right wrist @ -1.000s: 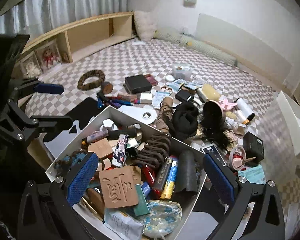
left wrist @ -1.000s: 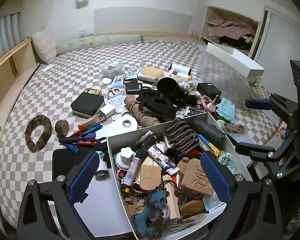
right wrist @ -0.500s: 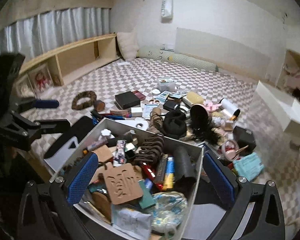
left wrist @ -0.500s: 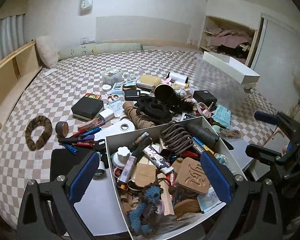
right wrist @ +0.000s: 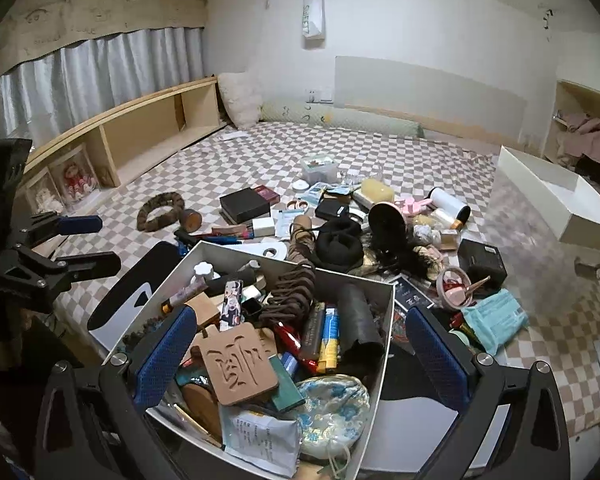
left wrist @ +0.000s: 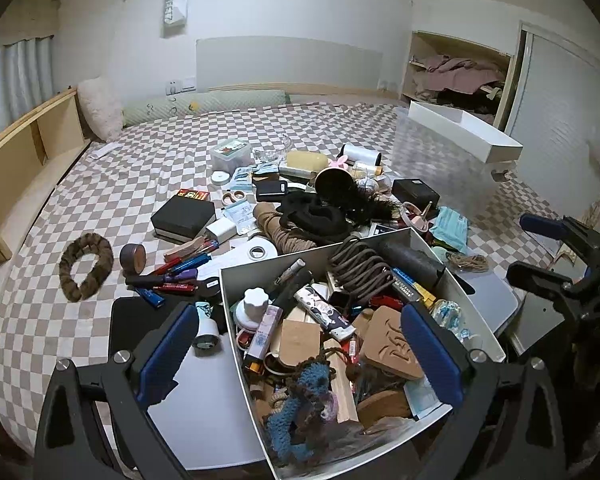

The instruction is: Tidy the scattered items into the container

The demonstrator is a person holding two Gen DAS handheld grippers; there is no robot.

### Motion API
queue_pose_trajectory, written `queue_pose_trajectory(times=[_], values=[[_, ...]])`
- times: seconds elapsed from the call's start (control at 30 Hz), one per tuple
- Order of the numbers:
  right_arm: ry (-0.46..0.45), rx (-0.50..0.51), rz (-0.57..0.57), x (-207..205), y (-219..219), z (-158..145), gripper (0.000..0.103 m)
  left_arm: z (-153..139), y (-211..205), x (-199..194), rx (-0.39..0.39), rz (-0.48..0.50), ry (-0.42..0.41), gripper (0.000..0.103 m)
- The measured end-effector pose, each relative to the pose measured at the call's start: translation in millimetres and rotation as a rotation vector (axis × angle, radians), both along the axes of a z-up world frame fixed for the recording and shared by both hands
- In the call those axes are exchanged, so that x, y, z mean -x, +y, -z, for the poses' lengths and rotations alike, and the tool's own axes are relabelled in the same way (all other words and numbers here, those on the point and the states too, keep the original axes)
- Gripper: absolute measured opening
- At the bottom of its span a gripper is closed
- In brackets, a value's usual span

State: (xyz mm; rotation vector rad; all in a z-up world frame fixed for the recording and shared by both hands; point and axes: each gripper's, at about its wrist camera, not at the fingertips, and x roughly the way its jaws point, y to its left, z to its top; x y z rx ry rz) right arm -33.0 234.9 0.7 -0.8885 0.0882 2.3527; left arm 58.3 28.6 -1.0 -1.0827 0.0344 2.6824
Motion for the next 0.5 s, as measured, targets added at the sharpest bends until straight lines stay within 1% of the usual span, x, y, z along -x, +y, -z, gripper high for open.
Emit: queue_pose_trajectory(times=[0.23, 0.5], values=[[0.002, -0.013, -0.015, 1.9, -1.4, 0.1, 0.103, 1.8, 6.7, 0.7, 0.014, 0.014, -0.005, 0.102], [-0.008, -0.020, -0.029, 4.6, -3.9, 1.7, 0.103, 7.1, 7.2, 0.8, 0.041, -0.007, -0.017, 0.102]])
